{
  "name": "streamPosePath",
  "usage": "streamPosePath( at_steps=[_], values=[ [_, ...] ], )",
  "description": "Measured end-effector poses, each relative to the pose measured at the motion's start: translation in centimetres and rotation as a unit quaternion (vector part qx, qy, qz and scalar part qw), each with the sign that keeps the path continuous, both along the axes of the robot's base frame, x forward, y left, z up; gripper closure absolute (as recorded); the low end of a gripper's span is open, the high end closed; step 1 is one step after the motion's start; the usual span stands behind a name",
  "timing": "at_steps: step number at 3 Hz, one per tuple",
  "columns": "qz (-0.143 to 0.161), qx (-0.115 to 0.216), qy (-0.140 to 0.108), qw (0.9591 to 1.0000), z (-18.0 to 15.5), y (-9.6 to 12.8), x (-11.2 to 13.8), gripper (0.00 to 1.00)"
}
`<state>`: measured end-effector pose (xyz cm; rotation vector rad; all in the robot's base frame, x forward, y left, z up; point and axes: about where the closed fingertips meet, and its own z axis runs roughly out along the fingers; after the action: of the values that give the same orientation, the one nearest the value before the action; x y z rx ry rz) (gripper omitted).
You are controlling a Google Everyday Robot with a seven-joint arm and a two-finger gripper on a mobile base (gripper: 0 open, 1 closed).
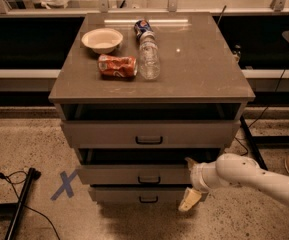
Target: Open middle drawer
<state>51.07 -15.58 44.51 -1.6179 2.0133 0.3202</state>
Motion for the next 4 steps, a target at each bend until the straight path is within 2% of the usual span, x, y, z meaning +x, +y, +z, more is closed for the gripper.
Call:
streamPosePath(
  at_steps=[1, 2, 3, 4],
  values=[
    [0.025, -0.012, -0.002, 0.9996, 0.7, -0.1, 1.2, 0.0],
    [0.042, -0.016, 0.017, 0.9988, -0.7, -0.1, 1.7, 0.19],
    [0.054, -0.02, 0.046, 0.9973, -2.5, 0.0, 1.0, 0.21],
    [0.061, -0.023, 0.058, 0.9962, -2.7, -0.2, 0.1, 0.23]
  ],
)
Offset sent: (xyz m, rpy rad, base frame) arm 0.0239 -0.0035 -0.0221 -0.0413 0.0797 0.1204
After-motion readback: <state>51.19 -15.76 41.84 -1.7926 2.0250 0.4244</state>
